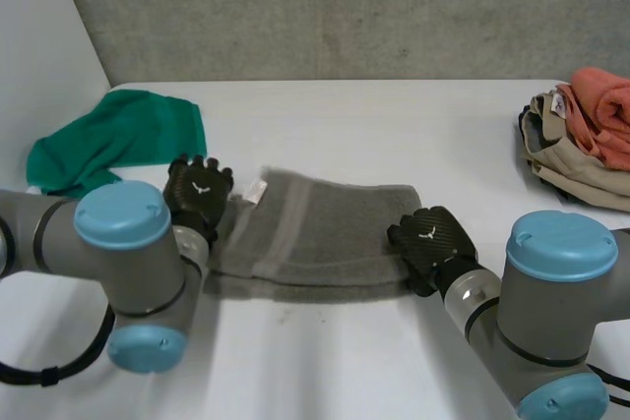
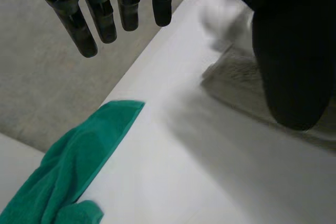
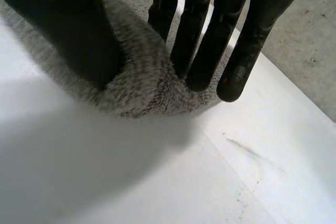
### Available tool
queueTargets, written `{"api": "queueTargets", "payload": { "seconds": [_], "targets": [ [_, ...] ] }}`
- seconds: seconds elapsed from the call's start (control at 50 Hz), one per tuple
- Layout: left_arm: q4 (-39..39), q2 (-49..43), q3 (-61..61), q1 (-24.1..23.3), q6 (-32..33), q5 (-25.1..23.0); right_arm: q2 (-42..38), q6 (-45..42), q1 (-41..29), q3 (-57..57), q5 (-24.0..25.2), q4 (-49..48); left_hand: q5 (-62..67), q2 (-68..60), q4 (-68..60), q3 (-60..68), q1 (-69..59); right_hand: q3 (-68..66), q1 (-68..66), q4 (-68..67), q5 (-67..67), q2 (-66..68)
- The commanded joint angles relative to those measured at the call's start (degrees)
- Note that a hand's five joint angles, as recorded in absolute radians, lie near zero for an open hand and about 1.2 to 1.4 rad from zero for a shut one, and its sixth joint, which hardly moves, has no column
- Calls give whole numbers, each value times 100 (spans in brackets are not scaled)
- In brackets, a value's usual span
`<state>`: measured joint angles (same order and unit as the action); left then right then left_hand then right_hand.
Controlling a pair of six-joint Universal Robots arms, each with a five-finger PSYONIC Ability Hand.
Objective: Fold the laundry.
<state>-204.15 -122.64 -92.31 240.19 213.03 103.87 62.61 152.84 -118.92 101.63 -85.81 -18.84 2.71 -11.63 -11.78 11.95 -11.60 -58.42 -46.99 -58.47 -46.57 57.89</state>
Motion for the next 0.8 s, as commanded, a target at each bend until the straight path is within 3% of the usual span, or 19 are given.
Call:
{"api": "queueTargets", "payload": {
  "seconds": [0.02,0.2,0.34,0.4,0.5,0.6,0.62,0.66,0.72,0.8],
  "targets": [
    [7,811,-727,-500,-34,-183,120,-403,97,112,12,82,137,-246,-230,213,-248,-2158,-3301,-2153,-2343,2211],
    [77,1971,-1069,-430,-34,-192,735,-2036,790,103,-436,837,103,-212,-197,179,-214,-2158,-3301,-2153,-2343,2211],
    [60,2297,-1105,-17,-34,-227,797,-2987,678,-362,-446,742,86,-195,-180,163,-197,-2158,-3301,-2153,-2343,2211],
    [51,2306,-1061,124,-43,-218,771,-3076,-268,-722,-44,470,70,-178,-163,146,-181,-2158,-3301,-2153,-2343,2211],
    [25,2289,-1052,159,-69,-209,332,-3058,-1080,-767,898,153,70,-178,-163,146,-181,-2158,-3301,-2153,-2343,2211],
    [-2,2245,-1035,107,-244,-209,-179,-3076,-1555,-723,1119,126,53,-162,-147,129,-164,-2158,-3301,-2153,-2343,2211],
    [-2,2227,-1026,107,-288,-209,-170,-3032,-1625,-741,945,143,36,-145,-130,112,-147,867,-276,872,681,-814],
    [-2,2218,-991,107,-429,-209,-161,-2945,-1626,-741,646,144,-98,-11,5,-22,-13,4842,3699,4847,4657,-4789],
    [-10,2148,-877,89,-587,-218,-135,-2357,-1617,-741,162,74,-99,-10,5,-22,-12,4842,3699,4847,4657,-4789],
    [-10,1955,-553,-103,-710,-210,680,-873,-1118,-618,143,117,-82,-27,-12,-6,-29,4842,3699,4847,4657,-4789]
  ]
}}
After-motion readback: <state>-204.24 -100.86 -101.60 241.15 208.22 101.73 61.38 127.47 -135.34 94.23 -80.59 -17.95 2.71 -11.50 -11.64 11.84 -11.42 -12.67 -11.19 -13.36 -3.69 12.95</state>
